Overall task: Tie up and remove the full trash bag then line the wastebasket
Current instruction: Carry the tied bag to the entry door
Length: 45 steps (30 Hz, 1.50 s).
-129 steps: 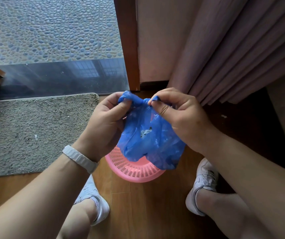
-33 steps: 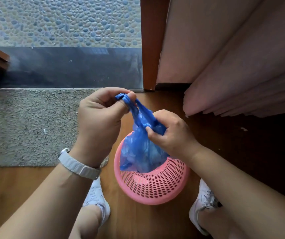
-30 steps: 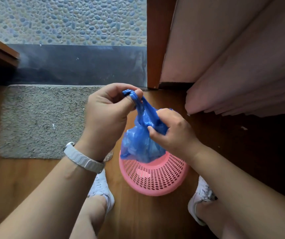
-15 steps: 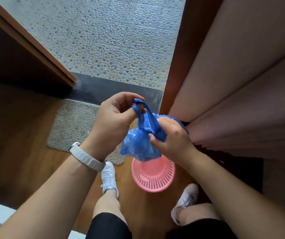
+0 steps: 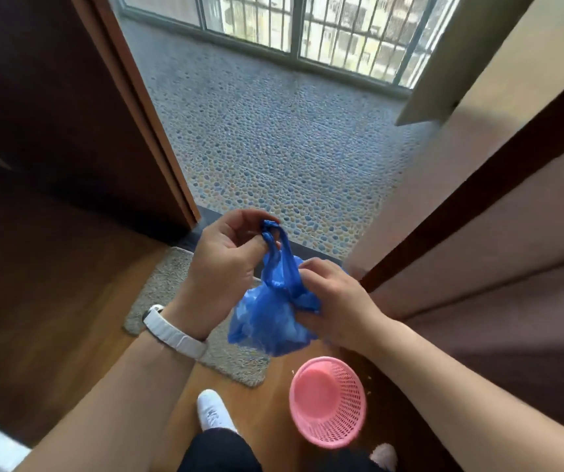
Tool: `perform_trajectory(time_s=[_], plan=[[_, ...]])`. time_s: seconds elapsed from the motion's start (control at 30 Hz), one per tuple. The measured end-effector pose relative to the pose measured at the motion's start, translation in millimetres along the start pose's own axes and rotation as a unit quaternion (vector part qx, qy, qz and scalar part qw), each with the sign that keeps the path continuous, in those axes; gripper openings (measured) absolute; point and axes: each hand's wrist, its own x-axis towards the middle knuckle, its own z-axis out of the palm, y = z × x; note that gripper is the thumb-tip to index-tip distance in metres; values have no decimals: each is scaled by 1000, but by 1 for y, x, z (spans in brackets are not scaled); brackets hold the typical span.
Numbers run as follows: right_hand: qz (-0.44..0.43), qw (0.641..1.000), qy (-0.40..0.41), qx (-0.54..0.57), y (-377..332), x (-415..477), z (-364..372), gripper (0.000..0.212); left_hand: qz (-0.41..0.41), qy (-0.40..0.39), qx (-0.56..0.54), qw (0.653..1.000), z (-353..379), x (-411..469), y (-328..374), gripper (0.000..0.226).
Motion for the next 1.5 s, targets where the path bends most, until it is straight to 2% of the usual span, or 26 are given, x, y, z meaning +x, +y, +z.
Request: perform_trajectory(time_s=[0.17,0.3,0.43,0.63,0.87,1.13,1.27,1.5], plan=[[7,999,50,8,-71,71,22,32,9,-3,-32,999,-89,32,52,36],[4,998,60,12,-112,125,37,38,29,6,-44,999,-146,50,85,43],[-16,997,70,11,-144,170,48,33,64,19,-37,997,-194,56,111,29],[-74,995,64,-10,-178,230,57,29,101,66,-25,992,-243,64,142,27],[-123,992,41,13,-191,307,82,26,114,114,17,987,-299,97,151,19],[-203,978,3,51,-176,443,107,24,103,202,49,973,-358,190,147,12],[-244,968,-35,52,-171,514,104,23,92,256,61,960,-381,237,159,17],[-302,948,-71,64,-184,612,123,35,106,346,80,929,-422,274,172,5]])
